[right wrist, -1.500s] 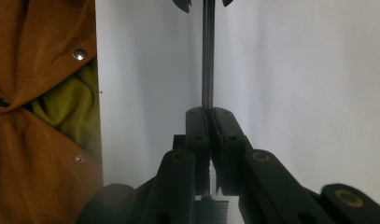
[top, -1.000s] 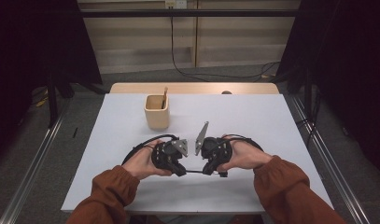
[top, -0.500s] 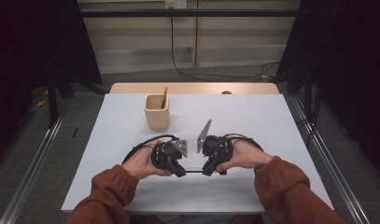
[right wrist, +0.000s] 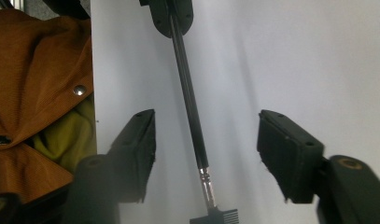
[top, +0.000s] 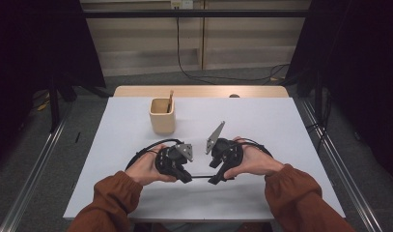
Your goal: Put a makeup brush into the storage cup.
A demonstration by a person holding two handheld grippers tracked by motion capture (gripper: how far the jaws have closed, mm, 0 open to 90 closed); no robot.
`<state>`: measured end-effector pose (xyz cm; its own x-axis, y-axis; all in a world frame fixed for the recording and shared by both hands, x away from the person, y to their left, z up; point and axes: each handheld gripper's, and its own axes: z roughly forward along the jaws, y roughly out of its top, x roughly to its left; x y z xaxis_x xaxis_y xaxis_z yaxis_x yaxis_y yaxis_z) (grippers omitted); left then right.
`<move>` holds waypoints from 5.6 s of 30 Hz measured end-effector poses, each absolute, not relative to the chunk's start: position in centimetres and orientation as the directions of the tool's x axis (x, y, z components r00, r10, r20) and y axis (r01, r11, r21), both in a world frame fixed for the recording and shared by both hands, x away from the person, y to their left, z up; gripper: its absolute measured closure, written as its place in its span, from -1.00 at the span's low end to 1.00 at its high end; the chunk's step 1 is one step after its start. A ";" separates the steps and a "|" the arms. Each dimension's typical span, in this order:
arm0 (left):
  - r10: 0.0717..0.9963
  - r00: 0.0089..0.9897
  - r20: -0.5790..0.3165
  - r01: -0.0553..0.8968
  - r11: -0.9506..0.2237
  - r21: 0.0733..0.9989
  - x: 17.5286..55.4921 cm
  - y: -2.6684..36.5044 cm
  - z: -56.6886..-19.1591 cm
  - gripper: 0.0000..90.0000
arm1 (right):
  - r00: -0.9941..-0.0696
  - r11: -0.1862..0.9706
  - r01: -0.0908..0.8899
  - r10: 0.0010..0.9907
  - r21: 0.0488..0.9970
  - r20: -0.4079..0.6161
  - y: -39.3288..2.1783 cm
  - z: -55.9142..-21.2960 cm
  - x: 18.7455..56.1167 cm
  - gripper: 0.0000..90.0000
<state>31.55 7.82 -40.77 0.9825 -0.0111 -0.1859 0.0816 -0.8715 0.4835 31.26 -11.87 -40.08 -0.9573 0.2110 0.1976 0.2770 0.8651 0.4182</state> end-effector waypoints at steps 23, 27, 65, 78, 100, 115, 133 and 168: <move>0.023 0.983 -0.184 0.113 -0.860 0.498 31.6 9.1 -40.8 0.90 | -0.945 0.752 0.326 0.250 0.572 0.210 -13.7 -39.9 31.5 -0.86; 0.028 0.983 -0.184 0.118 -0.858 0.500 31.6 9.5 -41.0 0.90 | -0.938 0.718 0.347 0.282 0.603 0.203 -14.5 -39.8 31.6 -0.83; 0.123 0.975 -0.183 0.209 -0.782 0.587 30.9 13.5 -40.5 0.90 | -0.893 0.487 0.368 0.422 0.792 0.155 -19.7 -39.7 29.2 -0.81; 0.156 0.971 -0.180 0.236 -0.734 0.637 30.7 14.6 -40.5 0.90 | -0.869 0.390 0.370 0.467 0.843 0.165 -21.7 -40.1 27.8 -0.80; 0.219 0.955 -0.200 0.292 -0.578 0.762 29.7 15.7 -40.9 0.90 | -0.881 0.343 0.342 0.440 0.875 0.173 -22.0 -40.7 26.4 -0.83; 0.261 0.947 -0.188 0.290 -0.441 0.849 29.2 16.5 -40.7 0.90 | -0.880 0.313 0.328 0.445 0.891 0.167 -21.8 -40.7 26.3 -0.81; 0.281 0.947 -0.153 0.243 -0.321 0.915 28.5 16.0 -41.1 0.90 | -0.904 0.307 0.296 0.394 0.904 0.162 -21.1 -40.7 26.3 -0.79; 0.254 0.960 -0.120 0.185 -0.250 0.951 27.7 14.0 -42.0 0.89 | -0.922 0.206 0.282 0.328 0.937 0.206 -19.8 -40.1 26.3 -0.76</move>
<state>27.67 13.97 -42.03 0.9597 0.2543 -0.1196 0.1846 -0.2498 0.9505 26.35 -19.79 -40.05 -0.9219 0.3284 0.2055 0.2822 0.2056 0.9371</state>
